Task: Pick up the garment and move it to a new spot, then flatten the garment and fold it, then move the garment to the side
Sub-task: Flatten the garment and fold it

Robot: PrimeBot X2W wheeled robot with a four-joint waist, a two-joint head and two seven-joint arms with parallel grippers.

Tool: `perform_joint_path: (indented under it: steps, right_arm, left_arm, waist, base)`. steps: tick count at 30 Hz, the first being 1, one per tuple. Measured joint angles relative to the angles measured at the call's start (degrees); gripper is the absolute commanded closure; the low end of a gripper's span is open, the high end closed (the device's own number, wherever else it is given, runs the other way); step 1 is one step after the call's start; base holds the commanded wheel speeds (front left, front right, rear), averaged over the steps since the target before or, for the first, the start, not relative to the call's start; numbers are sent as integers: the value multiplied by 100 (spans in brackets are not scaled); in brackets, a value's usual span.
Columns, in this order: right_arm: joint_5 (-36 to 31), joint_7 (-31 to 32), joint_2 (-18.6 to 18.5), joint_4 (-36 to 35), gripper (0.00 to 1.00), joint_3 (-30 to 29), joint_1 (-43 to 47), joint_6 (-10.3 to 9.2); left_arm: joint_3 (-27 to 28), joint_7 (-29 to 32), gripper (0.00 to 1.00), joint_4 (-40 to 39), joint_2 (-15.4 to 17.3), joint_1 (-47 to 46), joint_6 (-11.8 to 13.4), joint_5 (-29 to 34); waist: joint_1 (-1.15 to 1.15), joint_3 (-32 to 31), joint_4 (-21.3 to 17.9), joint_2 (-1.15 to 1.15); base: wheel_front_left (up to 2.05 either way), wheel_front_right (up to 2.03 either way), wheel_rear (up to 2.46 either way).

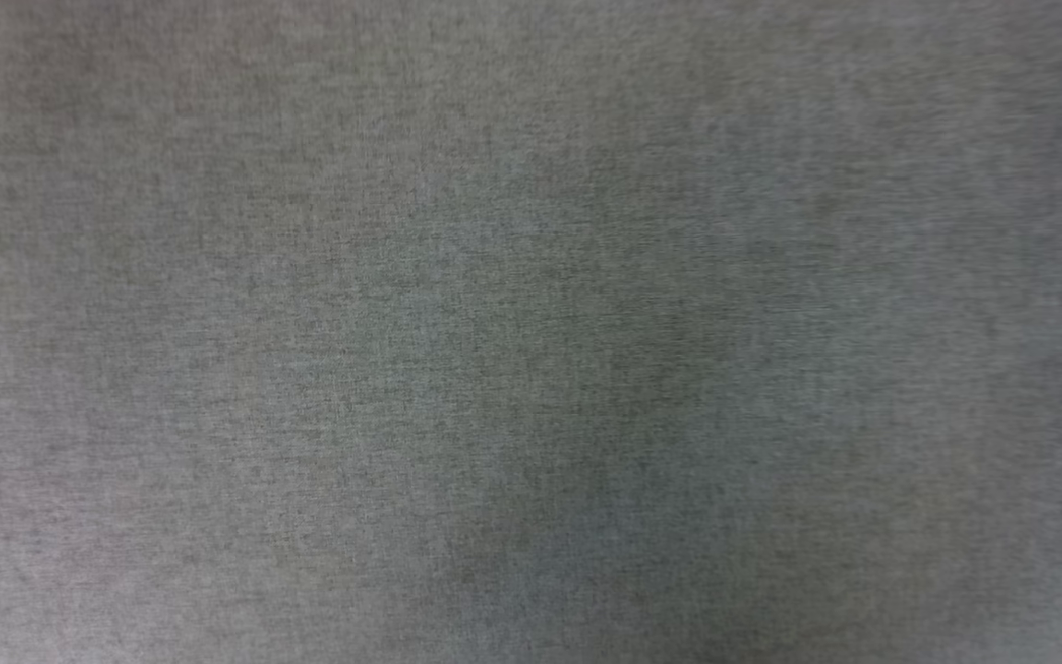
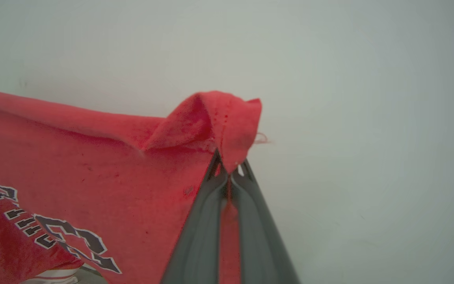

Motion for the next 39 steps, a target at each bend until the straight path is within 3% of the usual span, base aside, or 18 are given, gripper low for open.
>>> perform_joint_path:
  steps: [6,14,21,28,33,39]
  right_arm:
    - [190,-222,-8,778,100,224,125,0]
    - [727,-550,122,1550,100,751,1323,0]
    - [1281,-753,75,1519,100,1362,3021,0]
    - [1860,-693,-307,783,100,1971,4841,0]
    - [2156,-546,-632,9,100,2078,6042,2]
    - [2223,-297,-862,-1055,100,1710,7548,4]
  left_arm:
    - [-1,-249,100,614,-250,489,-85,-177]
    - [11,-428,100,1325,-564,1729,-318,-672]
    - [-57,-503,100,1328,-679,3476,-366,-999]
    - [-126,-505,100,928,-661,5323,-367,-1176]
    - [-154,-287,100,235,-533,6597,-115,-1321]
    - [-107,215,100,-1258,-268,8225,543,-1553]
  waist:
    - [0,154,150,0]
    - [-1,-506,186,0]
    - [-2,-1414,217,0]
    - [-3,-2413,268,0]
    - [-4,-3073,298,0]
    - [-4,-3714,344,0]
  base:
    - [0,0,0]
    - [0,0,0]
    - [0,0,0]
    - [0,0,0]
    - [0,0,0]
    - [0,0,0]
